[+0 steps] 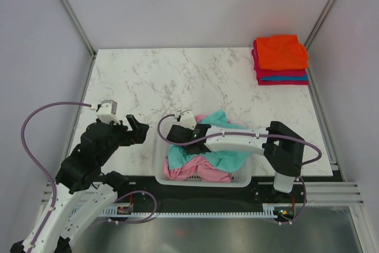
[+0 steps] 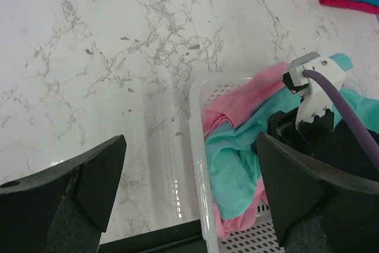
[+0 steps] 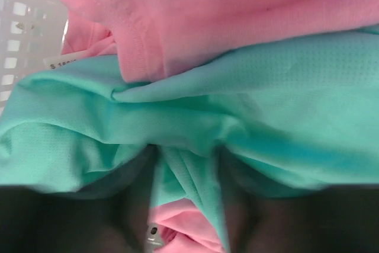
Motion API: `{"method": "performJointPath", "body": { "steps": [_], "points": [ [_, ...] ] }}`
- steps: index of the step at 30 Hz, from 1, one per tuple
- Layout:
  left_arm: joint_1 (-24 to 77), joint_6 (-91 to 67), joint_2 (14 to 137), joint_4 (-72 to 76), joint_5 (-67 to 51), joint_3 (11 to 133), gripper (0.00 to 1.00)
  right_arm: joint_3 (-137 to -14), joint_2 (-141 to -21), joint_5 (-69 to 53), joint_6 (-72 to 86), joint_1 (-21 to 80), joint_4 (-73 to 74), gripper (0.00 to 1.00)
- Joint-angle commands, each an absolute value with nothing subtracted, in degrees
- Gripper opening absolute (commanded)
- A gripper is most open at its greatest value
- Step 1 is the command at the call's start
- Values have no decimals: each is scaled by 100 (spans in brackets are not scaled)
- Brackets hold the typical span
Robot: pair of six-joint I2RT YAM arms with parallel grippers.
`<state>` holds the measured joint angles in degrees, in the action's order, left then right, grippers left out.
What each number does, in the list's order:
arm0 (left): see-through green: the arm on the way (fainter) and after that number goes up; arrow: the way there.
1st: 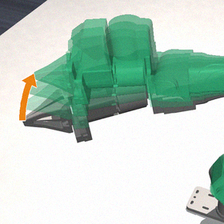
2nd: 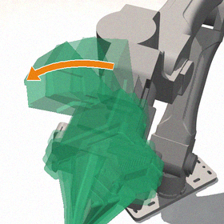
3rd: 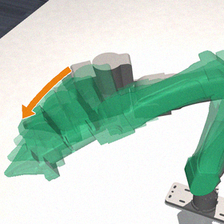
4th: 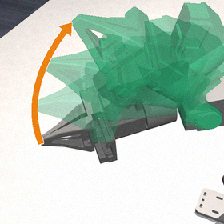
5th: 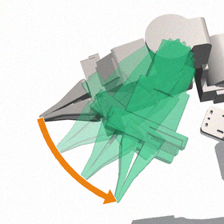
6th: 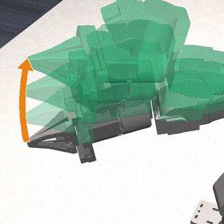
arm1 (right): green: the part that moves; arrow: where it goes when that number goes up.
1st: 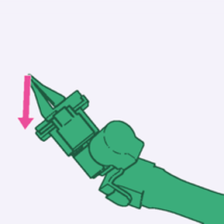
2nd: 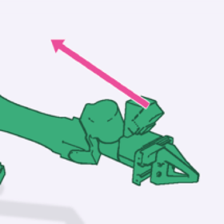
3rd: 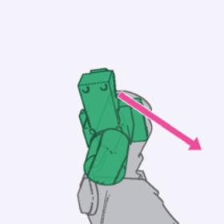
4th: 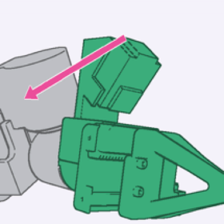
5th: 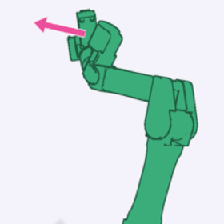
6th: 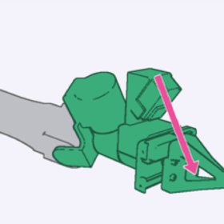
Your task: Fold and stack the t-shirts
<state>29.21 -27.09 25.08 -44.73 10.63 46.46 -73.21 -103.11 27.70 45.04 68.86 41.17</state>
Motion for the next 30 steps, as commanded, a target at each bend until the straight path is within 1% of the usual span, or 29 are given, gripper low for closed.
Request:
{"method": "performJointPath", "body": {
  "steps": [1, 3, 4, 5, 8, 9, 11, 12, 14, 15, 17, 18, 19, 20, 21, 22, 24, 25, 26, 27, 28, 29, 30],
  "points": [
    [2900, -2470, 2435, -4210, 1081, 4597, 98, -7541, -10380, 3093, 4474, 6812, 4131, 38],
    [2900, -2470, 2417, -4184, 1081, 4597, 98, -7593, -10345, 3164, 4456, 6794, 4227, 18],
    [2900, -2470, 2400, -4184, 1072, 4597, 98, -7655, -10293, 3181, 4421, 6794, 4315, 3],
    [2900, -2461, 2391, -4184, 1072, 4579, 98, -7760, -10240, 3216, 4412, 6794, 4455, 0],
    [2900, -2461, 2399, -4175, 1064, 4588, 98, -8505, -9854, 3383, 4298, 6803, 5175, 0],
    [2900, -2461, 2399, -4175, 1063, 4579, 98, -9073, -9748, 3540, 4237, 6794, 5586, 0],
    [2900, -2461, 2408, -4166, 1063, 4579, 98, -9744, -9449, 3726, 3975, 6803, 6001, 0],
    [2900, -2461, 2400, -4166, 1063, 4579, 98, -10530, -9318, 3848, 3877, 6785, 6377, 0],
    [2900, -2461, 2399, -4166, 1063, 4579, 98, -11439, -9290, 4077, 3457, 6733, 6722, 0],
    [2900, -2461, 2399, -4166, 1072, 4570, 98, -12418, -9351, 4148, 3271, 6689, 6967, 0],
    [2900, -2470, 2391, -4166, 1090, 4570, 98, -13355, -9448, 4429, 2598, 6558, 7023, 0],
    [2900, -2470, 2391, -4166, 1099, 4570, 97, -14116, -9544, 4560, 2332, 6513, 6840, 0],
    [2900, -2470, 2382, -4175, 1107, 4570, 98, -14324, -9554, 4936, 2042, 6487, 6620, 0],
    [2900, -2470, 2382, -4175, 1116, 4570, 97, -14309, -9484, 5140, 1630, 6434, 6235, 0],
    [2900, -2470, 2373, -4166, 1125, 4562, 97, -13578, -9153, 5359, 765, 6373, 5031, 0],
    [2900, -2470, 2382, -4175, 1142, 4562, 97, -13083, -8941, 5492, 312, 6285, 4340, 0],
    [2900, -2479, 2382, -4175, 1160, 4562, 97, -12117, -8676, 5179, -26, 5584, 3126, 0],
    [2900, -2479, 2399, -4166, 1169, 4562, 97, -12085, -8762, 4942, 209, 5198, 3138, 0],
    [2900, -2479, 2391, -4166, 1178, 4553, 97, -12059, -8876, 4435, 385, 4420, 3207, 0],
    [2900, -2487, 2399, -4175, 1186, 4553, 97, -11998, -9129, 4116, 604, 4038, 3312, 0],
    [2900, -2487, 2408, -4184, 1195, 4553, 97, -11910, -9271, 3548, 954, 3677, 3374, 7],
    [2900, -2487, 2417, -4184, 1213, 4544, 97, -11848, -9638, 2620, 1271, 3126, 3636, 42],
    [2900, -2487, 2417, -4184, 1213, 4544, 97, -11830, -9833, 2228, 1274, 2964, 3804, 69]
  ]
}}
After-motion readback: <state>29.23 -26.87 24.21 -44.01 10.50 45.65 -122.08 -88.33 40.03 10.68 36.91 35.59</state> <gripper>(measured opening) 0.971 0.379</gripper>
